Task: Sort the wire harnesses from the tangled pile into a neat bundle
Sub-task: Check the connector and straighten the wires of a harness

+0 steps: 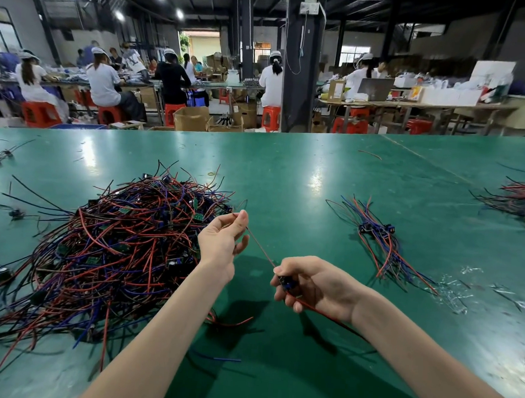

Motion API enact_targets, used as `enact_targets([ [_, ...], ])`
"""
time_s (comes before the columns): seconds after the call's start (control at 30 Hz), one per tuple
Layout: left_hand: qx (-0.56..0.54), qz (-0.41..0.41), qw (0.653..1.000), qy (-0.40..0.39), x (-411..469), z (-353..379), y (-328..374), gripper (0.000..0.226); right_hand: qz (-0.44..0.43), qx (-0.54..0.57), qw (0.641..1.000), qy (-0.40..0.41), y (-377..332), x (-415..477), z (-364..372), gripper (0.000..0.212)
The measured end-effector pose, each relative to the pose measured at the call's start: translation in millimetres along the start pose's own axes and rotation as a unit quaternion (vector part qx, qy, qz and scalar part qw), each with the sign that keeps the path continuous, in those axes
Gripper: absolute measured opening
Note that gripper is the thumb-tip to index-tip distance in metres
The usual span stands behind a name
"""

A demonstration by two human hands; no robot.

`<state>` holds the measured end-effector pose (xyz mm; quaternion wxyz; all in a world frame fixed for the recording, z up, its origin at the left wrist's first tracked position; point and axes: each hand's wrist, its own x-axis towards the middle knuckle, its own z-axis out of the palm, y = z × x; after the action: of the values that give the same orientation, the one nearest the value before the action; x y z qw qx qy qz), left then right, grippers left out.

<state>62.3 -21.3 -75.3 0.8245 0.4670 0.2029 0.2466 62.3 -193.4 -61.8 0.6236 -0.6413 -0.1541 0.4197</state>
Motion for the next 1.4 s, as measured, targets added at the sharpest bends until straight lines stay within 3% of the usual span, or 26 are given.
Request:
enact_targets([
  [0.3,0.030,0.058,0.998,-0.013,-0.2,-0.2,-6.9,0.022,0.033,-0.046,0.998,-0.034,-3.7,-3.4,-7.2,0.020],
  [0.6,0.022,0.039,0.999,-0.006,-3.2,1.9,-8.1,0.020,0.029,-0.072,0.996,-0.041,-5.0,-4.8,-11.2,0.022],
  [0.9,0.045,0.054,0.998,-0.003,-2.2,0.2,-13.8,0.021,-0.024,-0.087,0.992,-0.090,-3.8,-5.1,-14.8,0.015],
  [1.17,0.030,0.026,0.999,0.023,3.5,-4.3,-10.5,0.021,-0.056,-0.034,0.989,-0.132,-1.5,-3.4,-22.3,0.030],
  [1.4,0.037,0.015,0.999,0.023,2.9,-4.0,-12.6,0.021,-0.042,-0.104,0.980,-0.165,-4.2,-8.0,-29.2,0.013],
])
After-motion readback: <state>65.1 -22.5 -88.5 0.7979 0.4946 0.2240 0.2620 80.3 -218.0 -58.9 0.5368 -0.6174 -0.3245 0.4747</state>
